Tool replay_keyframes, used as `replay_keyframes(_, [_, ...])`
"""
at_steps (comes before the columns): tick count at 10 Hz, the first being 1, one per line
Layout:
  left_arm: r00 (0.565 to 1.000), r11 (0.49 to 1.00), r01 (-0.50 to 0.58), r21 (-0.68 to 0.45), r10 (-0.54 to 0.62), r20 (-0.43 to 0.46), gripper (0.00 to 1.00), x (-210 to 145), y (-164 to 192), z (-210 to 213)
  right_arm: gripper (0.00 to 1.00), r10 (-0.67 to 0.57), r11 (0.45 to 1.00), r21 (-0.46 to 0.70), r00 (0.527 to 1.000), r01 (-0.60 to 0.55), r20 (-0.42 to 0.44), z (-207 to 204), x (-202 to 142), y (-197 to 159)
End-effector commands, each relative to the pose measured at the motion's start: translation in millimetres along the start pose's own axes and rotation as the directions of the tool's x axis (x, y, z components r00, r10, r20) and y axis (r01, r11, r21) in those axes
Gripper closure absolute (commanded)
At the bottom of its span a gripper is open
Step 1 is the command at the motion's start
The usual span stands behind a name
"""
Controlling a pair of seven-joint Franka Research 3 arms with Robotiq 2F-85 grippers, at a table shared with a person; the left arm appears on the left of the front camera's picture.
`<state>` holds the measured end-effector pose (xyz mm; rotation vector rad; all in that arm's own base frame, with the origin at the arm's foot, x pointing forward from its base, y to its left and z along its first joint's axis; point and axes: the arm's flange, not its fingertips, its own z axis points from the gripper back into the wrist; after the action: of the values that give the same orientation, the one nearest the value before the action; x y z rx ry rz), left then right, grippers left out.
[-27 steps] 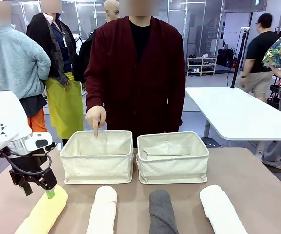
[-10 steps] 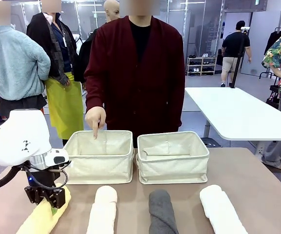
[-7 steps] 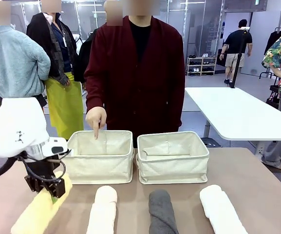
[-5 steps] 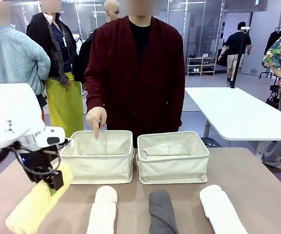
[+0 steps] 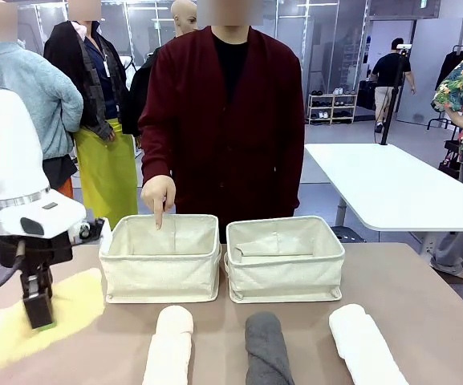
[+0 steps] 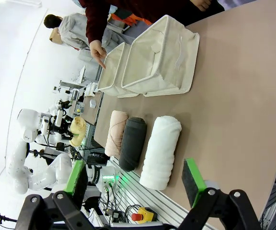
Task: Divide the towels into two baskets.
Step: Pick up one hotel-folded towel and place it in the Fabric basket indicated by the person.
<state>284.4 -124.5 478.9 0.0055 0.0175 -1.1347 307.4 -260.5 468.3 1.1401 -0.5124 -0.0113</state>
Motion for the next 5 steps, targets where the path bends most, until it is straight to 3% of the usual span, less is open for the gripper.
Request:
replay_keyframes(1, [0.960, 0.968, 0.237, 0.087, -0.220, -0.171, 0.81, -33.1, -33.6, -44.1, 0.00, 0.015, 1.000, 0.006, 1.000, -0.015, -0.003, 2.2, -2.6, 1.6])
replay_keyframes(2, [0.944, 0.956, 0.286, 0.072, -0.268, -0.191, 0.81, -29.0, -36.4, -43.5, 0.00, 0.015, 1.000, 0.006, 1.000, -0.015, -0.003, 2.2, -2.6, 1.6])
replay_keyframes(3, [0.947, 0.953, 0.298, 0.053, -0.288, -0.145, 0.81, -29.3, -38.1, -43.0, 0.00, 0.015, 1.000, 0.006, 1.000, -0.015, -0.003, 2.2, -2.6, 1.6])
replay_keyframes(4, [0.973, 0.974, 0.226, -0.035, -0.224, 0.059, 0.81, -35.9, -35.0, -40.8, 0.00, 0.015, 1.000, 0.006, 1.000, -0.015, -0.003, 2.2, -2.6, 1.6])
replay_keyframes(5, [0.950, 0.963, 0.268, 0.031, -0.259, -0.174, 0.81, 3.6, -18.8, -6.2, 0.00, 0.015, 1.000, 0.006, 1.000, -0.015, -0.003, 2.2, -2.6, 1.6])
